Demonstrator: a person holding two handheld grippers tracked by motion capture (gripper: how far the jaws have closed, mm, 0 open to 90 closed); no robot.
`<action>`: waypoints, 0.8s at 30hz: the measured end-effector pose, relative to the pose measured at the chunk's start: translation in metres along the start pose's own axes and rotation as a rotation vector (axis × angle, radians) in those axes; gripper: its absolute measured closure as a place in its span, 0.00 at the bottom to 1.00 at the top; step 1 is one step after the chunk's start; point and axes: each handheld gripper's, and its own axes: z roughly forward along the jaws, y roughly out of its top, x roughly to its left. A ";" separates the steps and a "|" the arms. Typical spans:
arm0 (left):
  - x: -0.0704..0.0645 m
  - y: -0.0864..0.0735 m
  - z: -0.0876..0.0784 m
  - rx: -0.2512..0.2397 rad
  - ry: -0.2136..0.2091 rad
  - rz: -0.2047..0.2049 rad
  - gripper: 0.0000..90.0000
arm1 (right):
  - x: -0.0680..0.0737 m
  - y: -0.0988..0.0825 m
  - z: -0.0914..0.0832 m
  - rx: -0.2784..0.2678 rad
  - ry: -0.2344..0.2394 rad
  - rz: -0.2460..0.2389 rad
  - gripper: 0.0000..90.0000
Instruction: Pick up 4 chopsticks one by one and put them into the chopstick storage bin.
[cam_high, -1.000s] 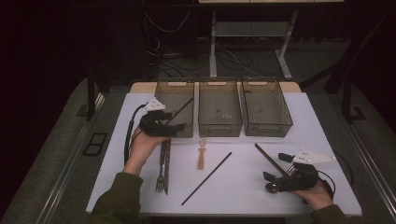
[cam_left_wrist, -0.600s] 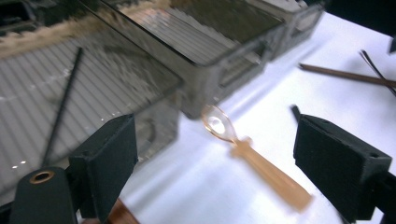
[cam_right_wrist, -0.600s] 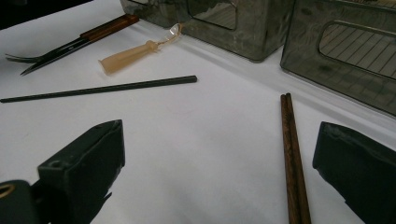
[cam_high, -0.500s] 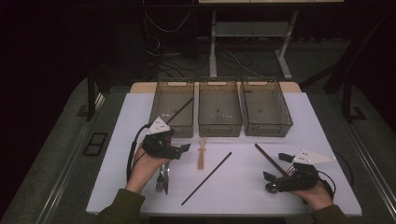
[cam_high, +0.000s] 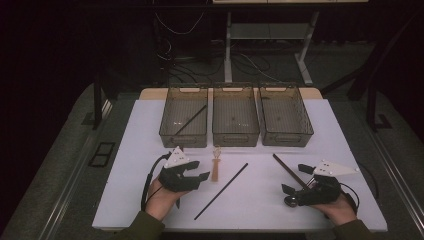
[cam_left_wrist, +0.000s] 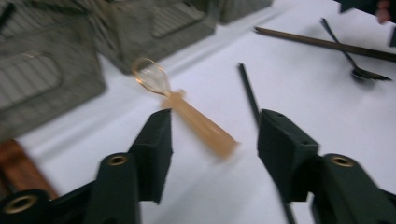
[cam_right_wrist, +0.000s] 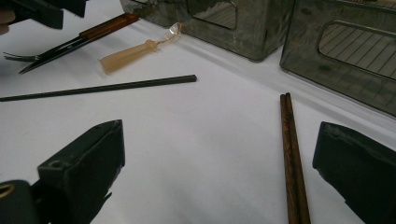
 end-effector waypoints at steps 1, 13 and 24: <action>-0.002 -0.001 0.000 0.005 -0.003 0.004 0.53 | 0.000 0.000 0.000 0.000 0.000 0.001 0.03; -0.020 -0.011 0.020 0.055 -0.066 -0.005 0.79 | 0.001 0.000 0.001 0.003 0.003 -0.004 0.03; -0.039 -0.011 0.049 0.122 -0.045 0.070 0.85 | 0.001 0.000 0.001 0.008 0.002 -0.001 0.03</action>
